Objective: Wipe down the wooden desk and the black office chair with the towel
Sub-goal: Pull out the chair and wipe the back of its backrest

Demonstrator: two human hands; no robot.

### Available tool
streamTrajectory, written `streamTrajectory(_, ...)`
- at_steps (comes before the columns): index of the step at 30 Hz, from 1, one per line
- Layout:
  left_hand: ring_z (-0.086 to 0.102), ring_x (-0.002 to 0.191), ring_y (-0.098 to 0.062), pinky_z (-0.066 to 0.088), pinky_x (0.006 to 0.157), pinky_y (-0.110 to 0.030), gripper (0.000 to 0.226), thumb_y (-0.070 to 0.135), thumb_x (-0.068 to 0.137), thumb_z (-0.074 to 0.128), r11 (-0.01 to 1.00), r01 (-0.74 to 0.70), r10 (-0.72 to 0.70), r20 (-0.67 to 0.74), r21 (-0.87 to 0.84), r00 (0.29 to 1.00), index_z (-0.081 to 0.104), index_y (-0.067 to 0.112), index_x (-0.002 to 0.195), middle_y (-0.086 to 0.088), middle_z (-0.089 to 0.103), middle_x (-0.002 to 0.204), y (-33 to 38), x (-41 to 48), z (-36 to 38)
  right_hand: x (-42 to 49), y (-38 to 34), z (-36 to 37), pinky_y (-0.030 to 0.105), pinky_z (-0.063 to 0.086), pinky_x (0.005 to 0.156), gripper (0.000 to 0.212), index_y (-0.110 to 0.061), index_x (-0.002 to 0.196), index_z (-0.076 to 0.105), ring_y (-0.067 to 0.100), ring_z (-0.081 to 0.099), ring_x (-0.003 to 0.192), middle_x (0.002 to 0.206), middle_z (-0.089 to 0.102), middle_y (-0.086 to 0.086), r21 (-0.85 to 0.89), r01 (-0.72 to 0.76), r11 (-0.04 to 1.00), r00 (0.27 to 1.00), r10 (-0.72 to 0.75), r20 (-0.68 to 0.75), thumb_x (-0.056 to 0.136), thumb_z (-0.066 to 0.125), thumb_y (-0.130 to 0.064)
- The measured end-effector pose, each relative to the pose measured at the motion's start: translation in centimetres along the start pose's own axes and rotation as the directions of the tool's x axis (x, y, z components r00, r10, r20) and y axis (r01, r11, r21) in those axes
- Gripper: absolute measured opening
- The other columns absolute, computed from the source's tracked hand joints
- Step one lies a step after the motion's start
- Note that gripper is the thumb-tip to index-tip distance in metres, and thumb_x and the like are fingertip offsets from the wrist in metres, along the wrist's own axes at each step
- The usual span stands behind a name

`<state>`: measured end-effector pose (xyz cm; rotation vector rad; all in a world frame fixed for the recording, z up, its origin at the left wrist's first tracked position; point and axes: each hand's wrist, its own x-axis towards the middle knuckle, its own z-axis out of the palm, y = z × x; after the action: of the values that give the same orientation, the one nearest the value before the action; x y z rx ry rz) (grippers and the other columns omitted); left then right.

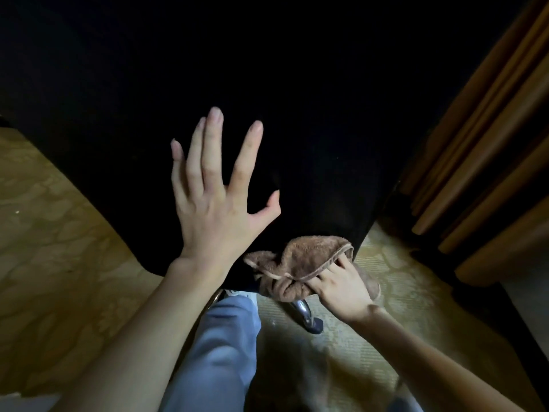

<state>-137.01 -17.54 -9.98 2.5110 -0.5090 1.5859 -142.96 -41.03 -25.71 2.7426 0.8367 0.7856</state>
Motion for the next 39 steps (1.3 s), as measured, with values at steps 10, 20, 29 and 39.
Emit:
streamTrajectory(10, 0.024, 0.153, -0.038, 0.025, 0.119, -0.065, 0.088, 0.052, 0.091, 0.057, 0.998, 0.053, -0.054, 0.029, 0.018, 0.998, 0.018, 0.020, 0.163, -0.028, 0.028, 0.160, 1.3, 0.0, 0.0, -0.8, 7.5, -11.0, 0.060, 0.043, 0.092, 0.017, -0.017, 0.108, 0.057, 0.043, 0.066, 0.093, 0.092, 0.072, 0.027, -0.001, -0.270, 0.963, 0.844, 0.236, -0.481, 0.092, 0.058, -0.021)
streamTrajectory(20, 0.022, 0.151, -0.036, 0.027, 0.117, -0.064, 0.092, 0.062, 0.089, 0.055, 0.996, 0.035, -0.036, 0.002, 0.086, 0.999, 0.016, 0.021, 0.162, -0.025, 0.022, 0.160, 0.0, -0.1, 1.0, 1.6, 3.0, -3.4, 0.066, 0.054, 0.076, 0.034, -0.009, 0.108, 0.077, 0.048, 0.070, 0.089, 0.094, 0.072, 0.023, 0.232, -0.148, 0.961, 0.959, 0.197, -0.203, 0.075, 0.070, -0.011)
streamTrajectory(29, 0.017, 0.149, -0.038, 0.019, 0.119, -0.064, 0.097, 0.068, 0.083, 0.056, 0.996, 0.003, -0.007, 0.035, 0.093, 0.999, 0.011, 0.022, 0.156, -0.019, 0.012, 0.155, -1.4, 0.0, 2.3, -0.7, -2.3, 4.3, 0.041, 0.045, 0.090, 0.020, -0.011, 0.078, 0.078, 0.029, 0.068, 0.093, 0.085, 0.074, 0.006, 0.236, 0.067, 0.969, 0.997, -0.073, 0.017, 0.084, 0.061, -0.021)
streamTrajectory(39, 0.017, 0.149, -0.042, 0.019, 0.119, -0.066, 0.099, 0.065, 0.084, 0.058, 0.996, 0.031, -0.036, 0.058, 0.087, 0.998, 0.016, 0.015, 0.158, -0.031, 0.019, 0.157, -1.2, -0.3, 1.5, -1.2, 1.2, -4.3, 0.048, 0.031, 0.101, 0.021, -0.010, 0.104, 0.056, 0.029, 0.053, 0.097, 0.103, 0.053, 0.010, 0.198, 0.025, 0.980, 0.907, 0.061, -0.417, 0.106, 0.042, -0.025)
